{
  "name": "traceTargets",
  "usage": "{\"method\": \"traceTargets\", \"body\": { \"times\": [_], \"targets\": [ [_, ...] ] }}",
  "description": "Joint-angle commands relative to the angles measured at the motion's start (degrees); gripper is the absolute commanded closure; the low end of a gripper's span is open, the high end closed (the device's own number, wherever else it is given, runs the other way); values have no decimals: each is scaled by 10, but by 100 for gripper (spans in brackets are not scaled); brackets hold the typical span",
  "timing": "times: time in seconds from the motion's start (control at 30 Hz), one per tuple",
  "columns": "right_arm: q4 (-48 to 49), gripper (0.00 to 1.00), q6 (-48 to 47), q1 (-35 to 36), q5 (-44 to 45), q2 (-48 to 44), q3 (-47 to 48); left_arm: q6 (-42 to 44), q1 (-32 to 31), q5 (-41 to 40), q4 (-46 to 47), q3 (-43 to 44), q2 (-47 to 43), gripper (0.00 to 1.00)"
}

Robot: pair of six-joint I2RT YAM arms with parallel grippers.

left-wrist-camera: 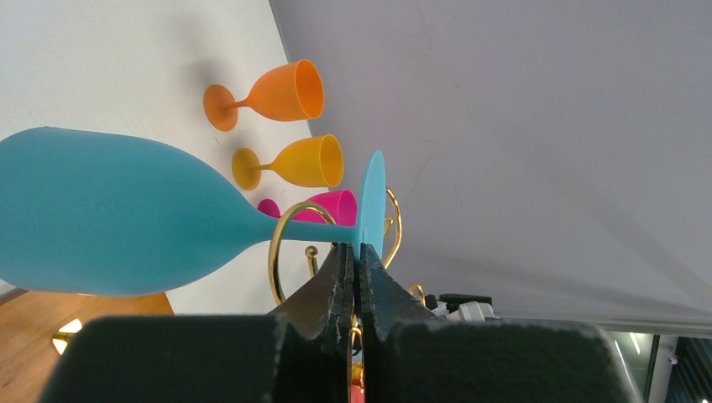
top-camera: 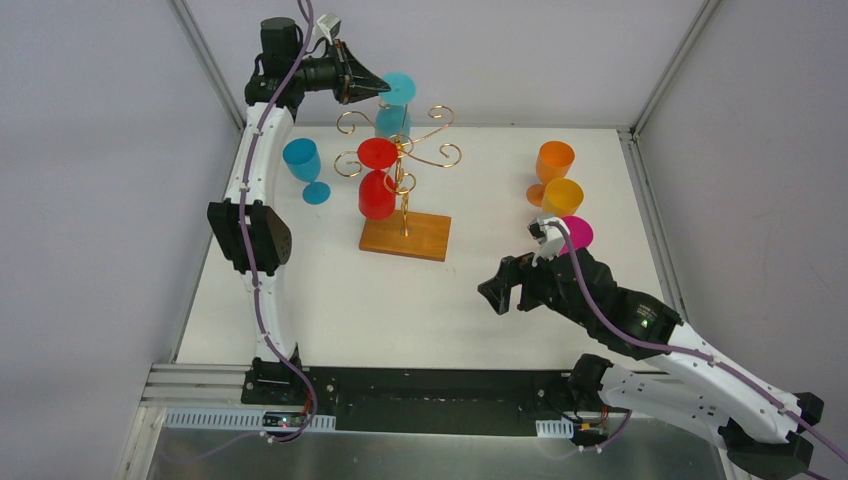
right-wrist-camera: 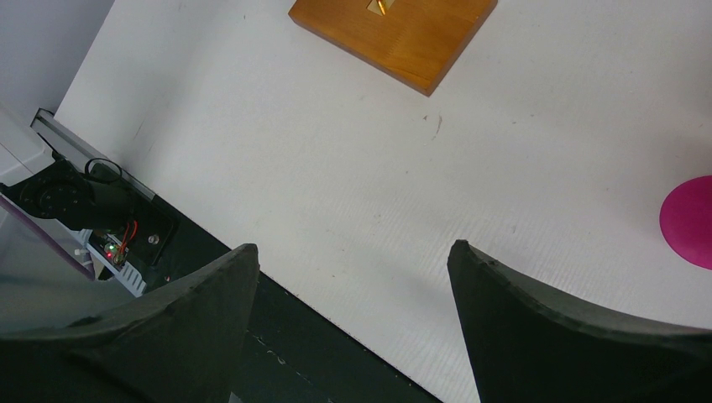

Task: Take the wine glass off the wine glass rack
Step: Pick up the wine glass from the wine rack.

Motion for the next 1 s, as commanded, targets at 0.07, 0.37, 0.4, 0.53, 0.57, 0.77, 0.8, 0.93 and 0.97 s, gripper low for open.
{"method": "traceTargets", "body": {
  "times": [0.07,0.37,0.4,0.53,0.57,0.77,0.8,0.93,0.97],
  "targets": [
    [20,13,5,-1,1,-9,-9,7,-13,12,20,24,-1,100],
    [26,13,8,-1,-3,-9,-11,24,-21,29,20,8,-23,100],
    [26,13,8,-1,-3,-8,-11,27,-21,30,19,1,-29,100],
    [31,14,11,-2,-8,-5,-11,41,-21,31,20,-35,-54,100],
    [32,14,13,-2,-8,-4,-11,45,-21,31,20,-43,-62,100],
    [33,14,19,-1,-14,0,-8,63,-20,33,20,-78,-93,100],
    [33,14,20,-1,-14,-1,-8,64,-20,33,20,-81,-97,100],
    [33,14,21,-1,-15,3,-6,66,-19,33,19,-87,-105,100],
    [33,13,22,-1,-16,5,-5,66,-18,32,20,-87,-107,100]
  ]
}}
